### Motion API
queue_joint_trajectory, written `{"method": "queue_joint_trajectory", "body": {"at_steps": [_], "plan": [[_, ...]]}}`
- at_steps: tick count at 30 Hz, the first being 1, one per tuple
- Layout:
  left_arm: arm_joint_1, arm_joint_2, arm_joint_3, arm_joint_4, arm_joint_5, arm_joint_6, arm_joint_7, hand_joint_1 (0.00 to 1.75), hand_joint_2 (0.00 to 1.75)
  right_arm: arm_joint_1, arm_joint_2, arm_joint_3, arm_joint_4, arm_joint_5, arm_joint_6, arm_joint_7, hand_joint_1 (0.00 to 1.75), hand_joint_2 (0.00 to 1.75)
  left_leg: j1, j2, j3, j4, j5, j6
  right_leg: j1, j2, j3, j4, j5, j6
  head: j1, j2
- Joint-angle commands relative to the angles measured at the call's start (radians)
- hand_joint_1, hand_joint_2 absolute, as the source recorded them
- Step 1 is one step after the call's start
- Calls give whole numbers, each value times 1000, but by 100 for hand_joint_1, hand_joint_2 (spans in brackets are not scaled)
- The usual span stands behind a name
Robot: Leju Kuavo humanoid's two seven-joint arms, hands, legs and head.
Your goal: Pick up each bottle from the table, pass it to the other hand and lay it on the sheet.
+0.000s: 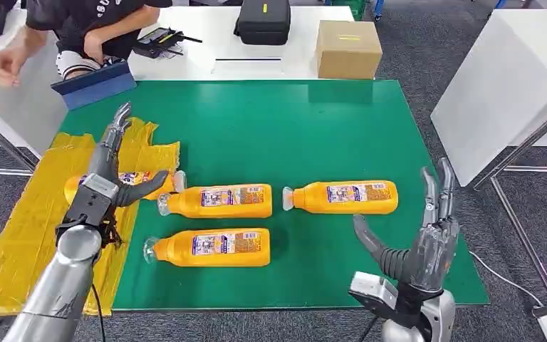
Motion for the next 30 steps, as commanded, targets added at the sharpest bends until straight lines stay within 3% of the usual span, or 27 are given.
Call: {"method": "queue_joint_trajectory", "body": {"at_steps": [1, 8, 12, 15, 20, 24, 30], "plan": [[74, -45, 36, -110, 58, -46, 2, 0, 175, -49, -105, -40, 34, 205, 132, 208, 0, 175, -1, -1, 1, 0, -1, -2, 0, -1, -1, 0, 0, 0, -1, 0], [109, -58, 9, -86, 73, -69, -5, 0, 175, -68, -182, -92, 121, 294, 471, 383, 0, 175, 0, -1, 4, -1, -2, -3, 0, -1, 4, -3, -1, 0, 0, 0], [108, -59, 10, -84, 73, -69, -6, 0, 175, -80, -182, -97, 140, 295, 471, 384, 0, 175, 0, 0, 3, 0, -2, -2, 0, -1, 5, -1, 0, 0, 0, 0], [127, -73, 22, -94, 80, -95, -7, 0, 175, -97, -213, -93, 177, 289, 609, 418, 0, 175, 1, 0, 4, 0, -2, -3, 0, 0, 6, -2, -1, -1, 0, 0], [148, -101, 26, -133, 53, -121, -8, 0, 175, -165, -286, -99, 364, 207, 705, 348, 0, 175, 0, 0, 5, -1, -2, -3, 0, -1, 6, -2, 0, 0, 0, 0], [148, -109, 33, -133, 42, -137, 5, 0, 175, -286, -296, -58, 515, 182, 732, 303, 0, 175, 1, 5, 2, 0, -2, -2, 0, 4, 3, -2, 2, 0, -1, 0], [115, -115, 27, -80, 41, -153, -4, 0, 175, -406, -306, -1, 686, 161, 757, 268, 0, 175, 0, 1, 4, 0, -1, -2, 0, 0, 6, -1, 1, 0, 0, 0]]}}
